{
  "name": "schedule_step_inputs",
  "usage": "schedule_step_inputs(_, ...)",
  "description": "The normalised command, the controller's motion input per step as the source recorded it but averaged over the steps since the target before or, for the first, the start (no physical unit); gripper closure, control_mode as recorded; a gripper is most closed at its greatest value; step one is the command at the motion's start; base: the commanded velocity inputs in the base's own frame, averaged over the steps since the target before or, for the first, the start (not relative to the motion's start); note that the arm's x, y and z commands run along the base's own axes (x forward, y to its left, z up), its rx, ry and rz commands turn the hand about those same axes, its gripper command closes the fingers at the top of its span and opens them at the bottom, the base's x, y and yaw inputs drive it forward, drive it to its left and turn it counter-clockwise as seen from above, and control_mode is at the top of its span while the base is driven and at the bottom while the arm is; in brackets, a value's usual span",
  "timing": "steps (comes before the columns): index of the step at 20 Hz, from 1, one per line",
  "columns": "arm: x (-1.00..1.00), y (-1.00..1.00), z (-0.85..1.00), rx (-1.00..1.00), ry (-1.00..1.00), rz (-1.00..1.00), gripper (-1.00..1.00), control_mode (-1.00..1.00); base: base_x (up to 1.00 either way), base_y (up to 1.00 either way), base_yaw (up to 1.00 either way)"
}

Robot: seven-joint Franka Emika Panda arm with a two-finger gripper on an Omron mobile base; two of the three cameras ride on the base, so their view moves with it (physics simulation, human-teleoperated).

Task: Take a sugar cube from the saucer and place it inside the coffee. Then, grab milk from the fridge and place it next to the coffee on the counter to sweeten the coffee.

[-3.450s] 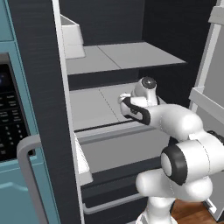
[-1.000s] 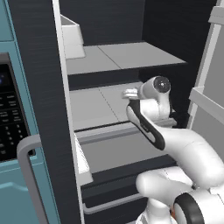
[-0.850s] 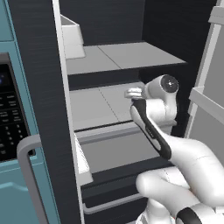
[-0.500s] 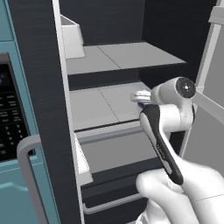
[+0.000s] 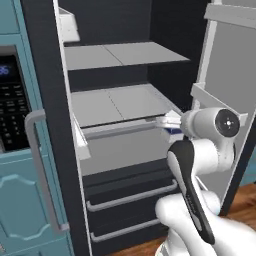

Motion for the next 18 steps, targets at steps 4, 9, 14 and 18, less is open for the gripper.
schedule_step_inputs(4, 0.00, 0.00, 0.00, 0.00, 0.00, 0.00, 1.00, 1.00, -1.00, -0.21, -0.23)
schedule_step_inputs(9, 0.00, 0.00, 0.00, 0.00, 0.00, 0.00, 1.00, 1.00, -1.00, -0.14, -0.46)
schedule_step_inputs(14, 0.00, 0.00, 0.00, 0.00, 0.00, 0.00, 1.00, 1.00, -0.99, -0.32, -0.54)
schedule_step_inputs(18, 0.00, 0.00, 0.00, 0.00, 0.00, 0.00, 1.00, 1.00, -0.77, -0.54, -0.56)
